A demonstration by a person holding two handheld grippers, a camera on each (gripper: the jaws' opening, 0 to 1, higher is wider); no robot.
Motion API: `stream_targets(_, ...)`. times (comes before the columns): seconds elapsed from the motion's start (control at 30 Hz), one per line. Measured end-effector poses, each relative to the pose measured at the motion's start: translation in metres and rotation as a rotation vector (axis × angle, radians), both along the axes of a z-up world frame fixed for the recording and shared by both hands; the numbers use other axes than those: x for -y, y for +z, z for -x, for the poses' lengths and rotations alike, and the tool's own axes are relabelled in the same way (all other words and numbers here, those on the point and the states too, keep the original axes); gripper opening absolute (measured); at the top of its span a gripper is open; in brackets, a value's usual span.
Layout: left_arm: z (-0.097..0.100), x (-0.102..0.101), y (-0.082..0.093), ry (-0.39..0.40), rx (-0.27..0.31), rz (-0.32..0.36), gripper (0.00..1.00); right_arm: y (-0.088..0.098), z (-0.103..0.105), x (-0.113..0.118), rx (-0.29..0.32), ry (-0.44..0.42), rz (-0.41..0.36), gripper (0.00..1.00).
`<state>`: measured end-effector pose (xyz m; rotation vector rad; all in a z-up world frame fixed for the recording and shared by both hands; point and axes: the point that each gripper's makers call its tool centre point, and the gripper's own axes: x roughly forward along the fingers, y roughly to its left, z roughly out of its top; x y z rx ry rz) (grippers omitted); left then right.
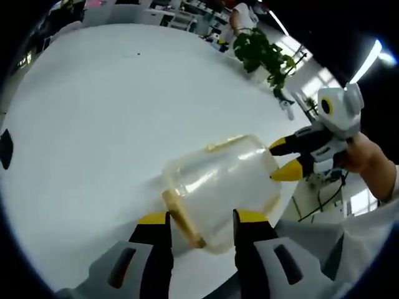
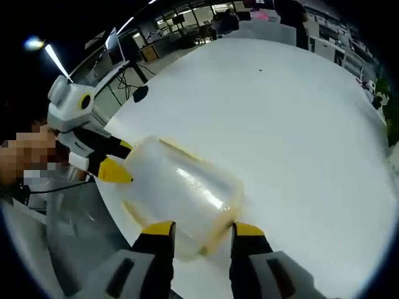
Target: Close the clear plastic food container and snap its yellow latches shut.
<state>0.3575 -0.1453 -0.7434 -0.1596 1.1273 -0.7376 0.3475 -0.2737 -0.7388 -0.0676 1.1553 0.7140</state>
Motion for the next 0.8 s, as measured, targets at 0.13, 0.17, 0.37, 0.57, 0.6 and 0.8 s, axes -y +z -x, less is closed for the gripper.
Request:
stream_targets(0.13, -0.004, -0.001, 0.006, 0.017, -0.009, 0.003, 0.33, -0.002, -0.002, -0.005, -0.011, 0.017, 0.018, 0.33)
stream_targets(0.17, -0.003, 0.002, 0.008, 0.015, -0.013, 0.016, 0.33, -0.001, -0.004, -0.011, -0.016, 0.015, -0.008, 0.34)
stream_targets(0.37, 0.001, 0.004, 0.001, -0.001, 0.001, 0.007, 0.34, 0.000, -0.001, -0.004, -0.007, 0.012, -0.012, 0.34)
stream_targets(0.57, 0.001, 0.001, -0.001, 0.032, -0.028, 0.009, 0.36, 0.001, 0.000, -0.002, 0.004, -0.014, -0.033, 0.35)
stream_targets(0.6, 0.001, 0.002, -0.001, 0.032, -0.022, 0.008, 0.36, 0.001, 0.001, -0.002, 0.009, -0.014, -0.032, 0.35)
stream_targets(0.8, 0.000, 0.002, 0.000, 0.002, 0.013, 0.012, 0.37, 0.001, 0.002, 0.001, 0.000, -0.027, -0.043, 0.35)
